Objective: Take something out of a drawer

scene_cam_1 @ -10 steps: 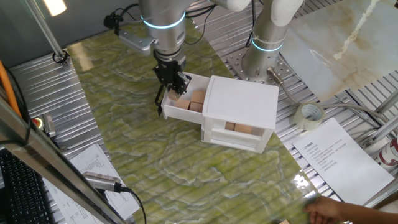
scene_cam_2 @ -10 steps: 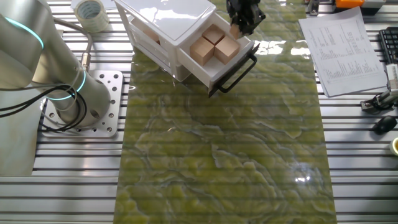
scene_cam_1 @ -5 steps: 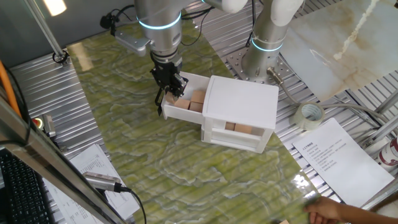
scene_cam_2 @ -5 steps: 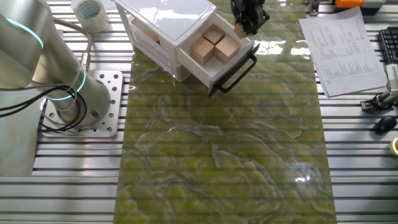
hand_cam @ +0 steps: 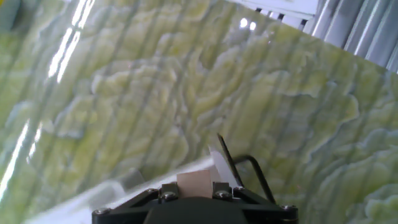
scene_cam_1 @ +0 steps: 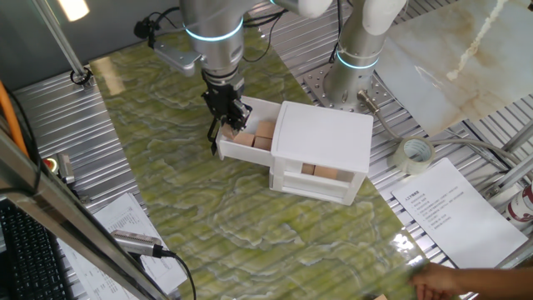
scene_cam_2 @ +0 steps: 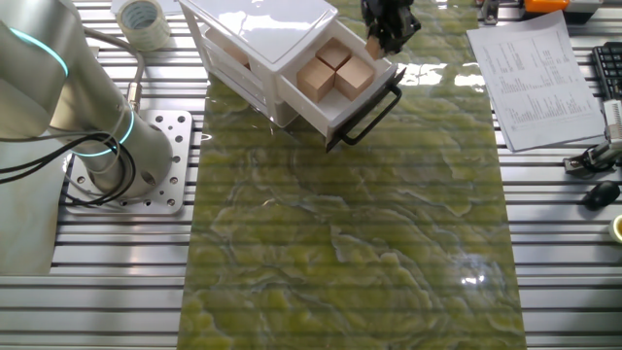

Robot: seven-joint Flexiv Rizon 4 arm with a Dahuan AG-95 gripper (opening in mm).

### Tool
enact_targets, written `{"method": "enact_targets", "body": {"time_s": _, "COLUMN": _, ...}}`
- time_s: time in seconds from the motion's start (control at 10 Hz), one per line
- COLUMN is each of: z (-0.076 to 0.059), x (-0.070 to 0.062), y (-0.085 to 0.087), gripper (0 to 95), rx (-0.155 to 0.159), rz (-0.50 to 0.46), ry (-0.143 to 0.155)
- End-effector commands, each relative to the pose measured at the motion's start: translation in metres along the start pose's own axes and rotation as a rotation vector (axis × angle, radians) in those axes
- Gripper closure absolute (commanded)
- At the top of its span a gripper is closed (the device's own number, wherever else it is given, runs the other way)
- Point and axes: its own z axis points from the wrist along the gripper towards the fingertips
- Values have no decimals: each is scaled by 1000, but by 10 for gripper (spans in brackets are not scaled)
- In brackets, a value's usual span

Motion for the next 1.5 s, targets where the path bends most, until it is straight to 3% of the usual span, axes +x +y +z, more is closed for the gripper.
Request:
{"method": "enact_targets", "body": {"time_s": 0.1, "z": -3, "x": -22, "y": 13, "gripper": 950, "rx": -19, "rz": 8, "ry": -28}}
{"method": "enact_targets", "body": {"time_s": 0.2, "z": 4, "x": -33, "y": 19, "gripper": 950, "rx": -37, "rz": -4, "ry": -68}}
{"method": "enact_targets", "body": {"time_s": 0.4, "z": 13, "x": -45, "y": 26, "gripper": 950, "rx": -49, "rz": 1, "ry": -104}}
{"method": "enact_targets", "body": {"time_s": 0.7, "z": 15, "x": -44, "y": 25, "gripper": 950, "rx": -47, "rz": -70, "ry": -108}}
{"method": "enact_targets", "body": {"time_s": 0.8, "z": 15, "x": -44, "y": 25, "gripper": 190, "rx": -45, "rz": -82, "ry": -107}}
{"method": "enact_targets", "body": {"time_s": 0.9, "z": 15, "x": -44, "y": 25, "gripper": 0, "rx": -41, "rz": -72, "ry": -105}}
{"method": "enact_targets", "body": {"time_s": 1.3, "z": 12, "x": -39, "y": 24, "gripper": 0, "rx": -41, "rz": -55, "ry": -99}}
{"method": "enact_targets", "body": {"time_s": 1.5, "z": -3, "x": -9, "y": 8, "gripper": 380, "rx": -39, "rz": -79, "ry": -77}}
